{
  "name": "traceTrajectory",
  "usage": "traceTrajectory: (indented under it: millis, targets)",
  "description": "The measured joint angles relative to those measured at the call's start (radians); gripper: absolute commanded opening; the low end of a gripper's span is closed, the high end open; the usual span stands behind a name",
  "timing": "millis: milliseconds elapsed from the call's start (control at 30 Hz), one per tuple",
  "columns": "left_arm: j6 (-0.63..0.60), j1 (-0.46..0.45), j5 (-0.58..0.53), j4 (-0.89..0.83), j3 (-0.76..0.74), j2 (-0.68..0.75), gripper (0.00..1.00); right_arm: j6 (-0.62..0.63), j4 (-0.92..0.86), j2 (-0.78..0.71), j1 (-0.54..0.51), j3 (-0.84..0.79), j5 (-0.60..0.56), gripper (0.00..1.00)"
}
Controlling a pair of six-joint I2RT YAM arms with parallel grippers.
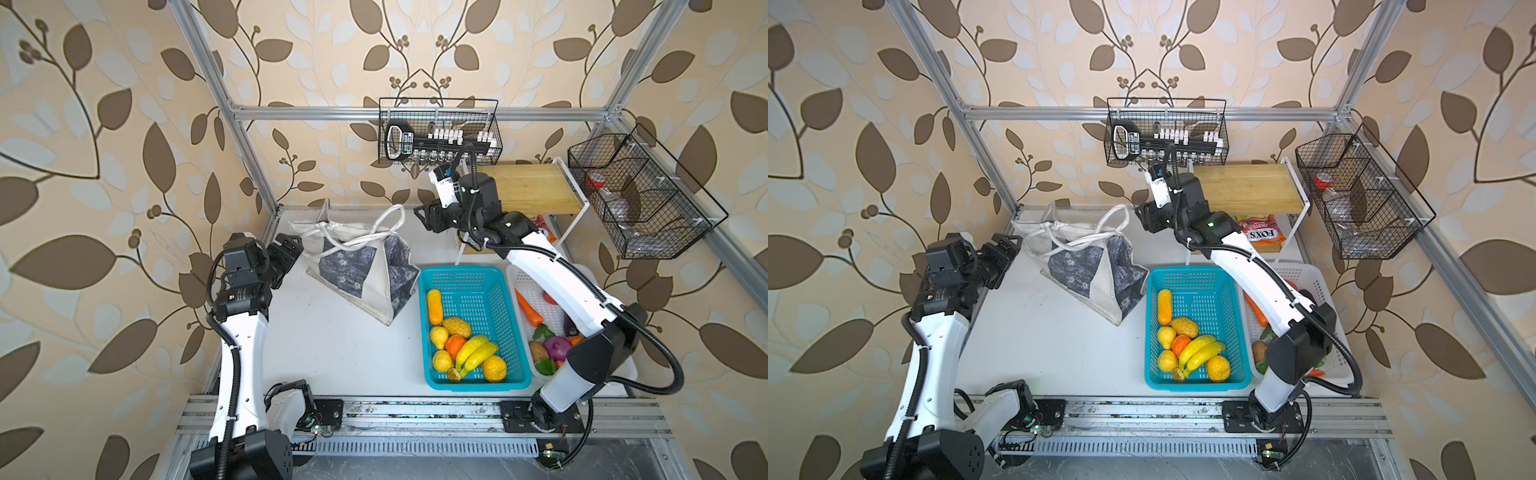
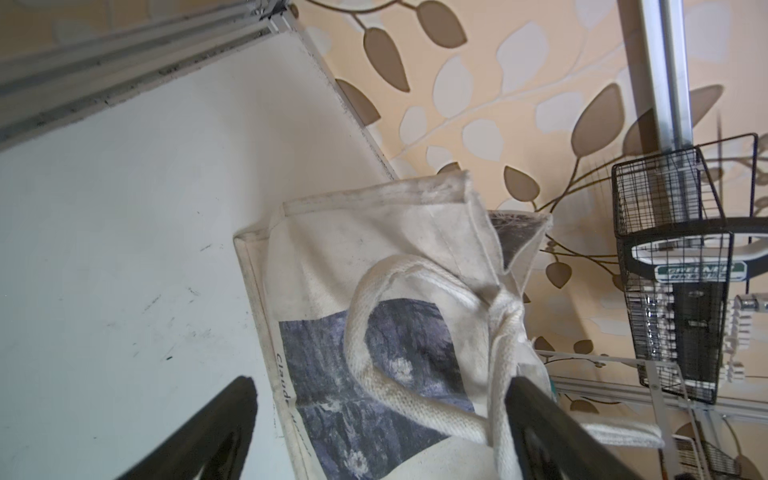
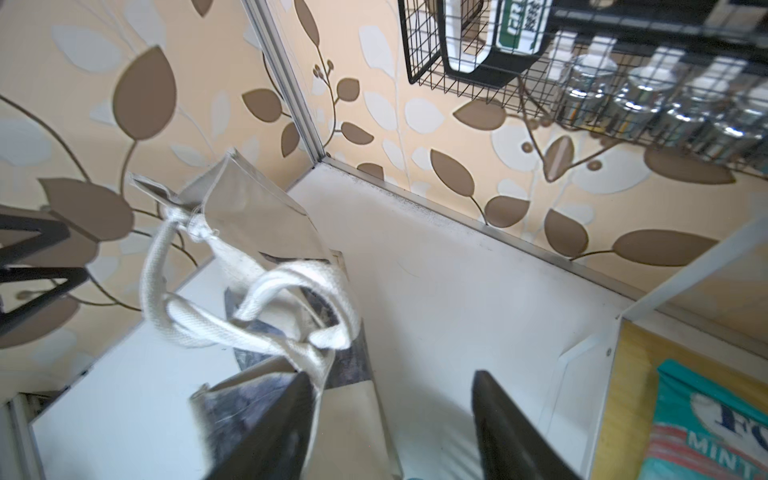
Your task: Place the food into the grocery bag and tie it
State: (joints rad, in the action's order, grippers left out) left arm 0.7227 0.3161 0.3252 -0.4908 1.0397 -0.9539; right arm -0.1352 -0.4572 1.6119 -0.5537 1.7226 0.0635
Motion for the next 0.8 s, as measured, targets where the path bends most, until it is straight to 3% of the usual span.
traceTrajectory:
  millis: [100, 300, 500, 700, 800]
  targets:
    - [-0.051, 0.000, 0.029, -0.006, 0.016, 0.044, 0.99, 0.002, -0.001, -0.111, -0.002, -0.078, -0.004, 0.88]
    - [-0.180, -0.011, 0.112, 0.011, -0.113, 0.135, 0.99, 0.010, -0.002, -0.371, 0.001, -0.277, -0.039, 0.92]
    - [-0.335, -0.130, 0.096, 0.023, -0.263, 0.146, 0.99, 0.023, 0.039, -0.649, 0.061, -0.596, -0.088, 0.98]
    - [-0.362, -0.260, -0.089, 0.091, -0.361, 0.190, 0.99, 0.006, 0.151, -0.806, 0.305, -0.938, -0.116, 1.00]
    - [-0.364, -0.403, -0.253, 0.160, -0.367, 0.163, 0.99, -0.006, 0.240, -0.813, 0.499, -1.083, -0.071, 1.00]
